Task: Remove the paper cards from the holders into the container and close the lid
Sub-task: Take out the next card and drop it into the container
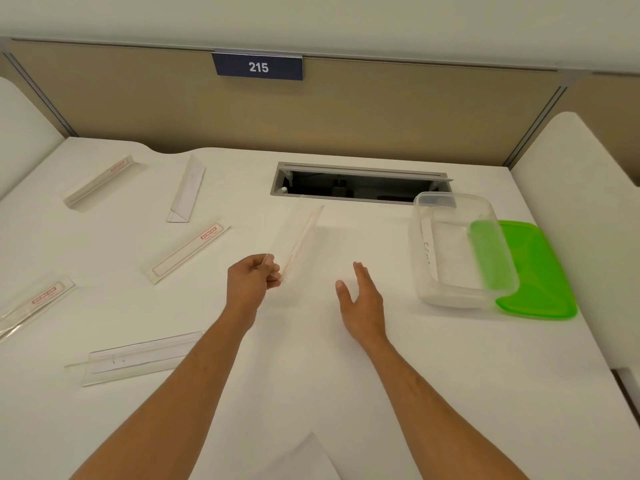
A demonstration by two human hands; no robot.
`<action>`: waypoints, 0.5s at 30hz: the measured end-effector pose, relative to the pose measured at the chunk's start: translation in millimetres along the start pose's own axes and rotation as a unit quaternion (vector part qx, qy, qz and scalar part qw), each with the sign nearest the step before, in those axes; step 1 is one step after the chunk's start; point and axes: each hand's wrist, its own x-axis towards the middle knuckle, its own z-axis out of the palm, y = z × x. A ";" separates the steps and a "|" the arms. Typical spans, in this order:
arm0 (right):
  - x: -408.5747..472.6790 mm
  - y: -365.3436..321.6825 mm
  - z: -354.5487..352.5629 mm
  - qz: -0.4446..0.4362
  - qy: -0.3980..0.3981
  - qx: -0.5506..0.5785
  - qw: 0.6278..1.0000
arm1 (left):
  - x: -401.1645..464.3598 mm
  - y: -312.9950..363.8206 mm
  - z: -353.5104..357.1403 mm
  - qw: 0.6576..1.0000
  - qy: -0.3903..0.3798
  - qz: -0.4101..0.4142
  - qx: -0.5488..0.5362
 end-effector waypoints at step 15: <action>68.0 -33.3 -107.3 -0.001 0.037 0.151 0.988 | -3.9 42.4 24.7 0.981 -0.168 -0.089 -0.042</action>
